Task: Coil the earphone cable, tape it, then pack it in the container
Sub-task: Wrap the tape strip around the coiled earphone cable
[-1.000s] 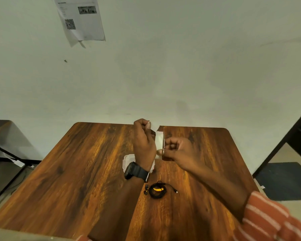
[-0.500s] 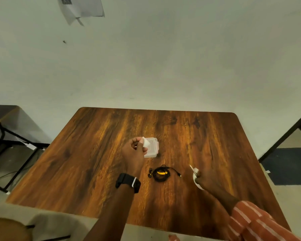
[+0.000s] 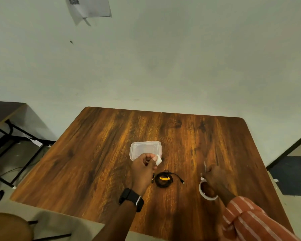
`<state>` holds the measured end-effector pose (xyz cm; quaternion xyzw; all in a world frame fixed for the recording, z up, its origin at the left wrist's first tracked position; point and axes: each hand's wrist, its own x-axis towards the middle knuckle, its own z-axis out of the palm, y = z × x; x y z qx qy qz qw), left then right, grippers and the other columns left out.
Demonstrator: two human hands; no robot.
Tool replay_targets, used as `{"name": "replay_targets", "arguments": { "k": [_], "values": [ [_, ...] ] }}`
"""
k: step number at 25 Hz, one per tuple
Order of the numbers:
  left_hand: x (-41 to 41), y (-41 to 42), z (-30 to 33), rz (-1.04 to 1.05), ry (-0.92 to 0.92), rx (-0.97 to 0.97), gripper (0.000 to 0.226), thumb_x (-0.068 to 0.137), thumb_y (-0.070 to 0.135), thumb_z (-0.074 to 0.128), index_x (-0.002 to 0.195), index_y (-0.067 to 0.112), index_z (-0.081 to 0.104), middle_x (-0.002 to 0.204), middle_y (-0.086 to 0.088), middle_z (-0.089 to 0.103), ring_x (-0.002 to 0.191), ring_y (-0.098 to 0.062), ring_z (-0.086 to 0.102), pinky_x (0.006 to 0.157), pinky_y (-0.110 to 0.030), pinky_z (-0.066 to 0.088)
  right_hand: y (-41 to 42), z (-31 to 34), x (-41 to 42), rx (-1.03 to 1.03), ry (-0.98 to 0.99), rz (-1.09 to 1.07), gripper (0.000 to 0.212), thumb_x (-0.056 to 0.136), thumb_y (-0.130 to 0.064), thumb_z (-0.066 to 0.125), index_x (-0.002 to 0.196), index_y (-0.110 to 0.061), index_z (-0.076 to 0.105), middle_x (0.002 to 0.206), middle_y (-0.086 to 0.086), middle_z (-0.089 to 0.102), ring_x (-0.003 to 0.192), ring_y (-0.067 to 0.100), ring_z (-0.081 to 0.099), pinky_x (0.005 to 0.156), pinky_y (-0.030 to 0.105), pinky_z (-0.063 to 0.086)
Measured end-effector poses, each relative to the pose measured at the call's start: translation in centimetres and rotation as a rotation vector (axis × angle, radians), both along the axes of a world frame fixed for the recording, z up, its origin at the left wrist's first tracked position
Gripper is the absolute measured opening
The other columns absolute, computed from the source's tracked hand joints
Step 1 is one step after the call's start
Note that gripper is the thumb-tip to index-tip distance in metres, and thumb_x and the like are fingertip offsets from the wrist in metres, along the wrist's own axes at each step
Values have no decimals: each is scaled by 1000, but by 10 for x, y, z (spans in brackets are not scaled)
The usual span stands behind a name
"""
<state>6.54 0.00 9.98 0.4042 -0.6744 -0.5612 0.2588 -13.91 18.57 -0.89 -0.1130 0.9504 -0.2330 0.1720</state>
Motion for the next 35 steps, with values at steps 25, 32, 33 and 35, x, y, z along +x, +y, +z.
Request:
{"name": "replay_targets", "arguments": {
  "k": [25, 32, 33, 35],
  "values": [
    [-60, -11, -8, -358, 79, 568, 23, 93, 16, 60, 105, -1, 68, 76, 1, 71, 66, -7, 62, 53, -18, 47, -66, 104, 68, -1118, -628, -9, 8, 84, 4, 67, 92, 3, 67, 65, -2, 69, 58, 4, 64, 55, 17, 52],
    [-53, -21, -47, -492, -100, 326, 31, 86, 39, 67, 94, 10, 74, 83, -2, 70, 78, -15, 63, 81, -36, 49, -52, 52, 81, -1136, -925, -577, 11, 86, -10, 68, 96, -13, 66, 79, 4, 69, 73, 14, 64, 67, 29, 50],
    [-48, -22, -62, -530, -192, 45, 27, 88, 41, 64, 88, 15, 74, 84, 0, 70, 78, -16, 63, 78, -36, 48, -47, 43, 85, -1127, -948, -692, 11, 87, -11, 67, 98, -11, 66, 79, 6, 67, 72, 15, 63, 65, 29, 50],
    [-34, -25, -98, -644, -422, -537, 24, 90, 44, 58, 91, 24, 72, 95, 5, 68, 89, -16, 60, 80, -35, 45, -35, 29, 99, -1085, -970, -862, 9, 88, -11, 66, 95, -6, 65, 76, 8, 64, 69, 17, 60, 62, 29, 49]
  ]
}}
